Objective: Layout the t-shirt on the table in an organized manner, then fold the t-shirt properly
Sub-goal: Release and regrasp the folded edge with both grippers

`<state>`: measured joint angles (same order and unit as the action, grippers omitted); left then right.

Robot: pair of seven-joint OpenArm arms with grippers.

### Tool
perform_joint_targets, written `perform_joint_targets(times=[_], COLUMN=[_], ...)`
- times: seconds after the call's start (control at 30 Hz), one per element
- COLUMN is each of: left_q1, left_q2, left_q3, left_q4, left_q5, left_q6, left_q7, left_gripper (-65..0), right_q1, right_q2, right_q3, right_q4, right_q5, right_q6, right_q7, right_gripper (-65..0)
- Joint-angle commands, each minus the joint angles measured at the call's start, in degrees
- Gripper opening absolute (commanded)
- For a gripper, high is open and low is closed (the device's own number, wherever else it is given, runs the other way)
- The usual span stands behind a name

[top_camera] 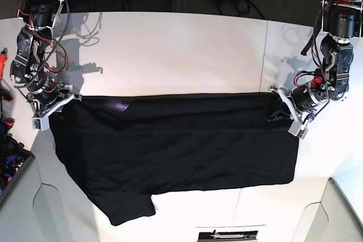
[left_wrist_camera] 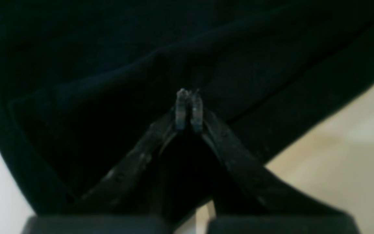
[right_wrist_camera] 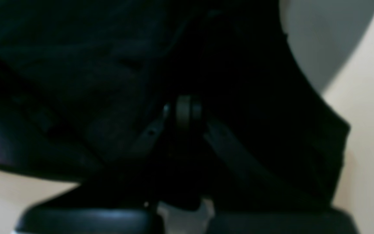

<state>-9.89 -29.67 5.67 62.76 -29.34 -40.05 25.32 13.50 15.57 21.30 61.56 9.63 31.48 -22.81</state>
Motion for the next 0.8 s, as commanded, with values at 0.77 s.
perform_joint_targets(times=[0.77], left_q1=[24.96], left_q2=[-10.34], left_q3=[-12.07], left_q4=[30.93], left_q5=[-8.46], left_q6=[0.05], left_q7=[1.70], left_gripper=[-65.0], right_q1=[-27.56], right_q2=[0.94], right_q3=[9.25], right_q4=[34.51], right_q5=[13.86], right_q6=[0.22], right_q7=[-8.98], right_gripper=[-65.0])
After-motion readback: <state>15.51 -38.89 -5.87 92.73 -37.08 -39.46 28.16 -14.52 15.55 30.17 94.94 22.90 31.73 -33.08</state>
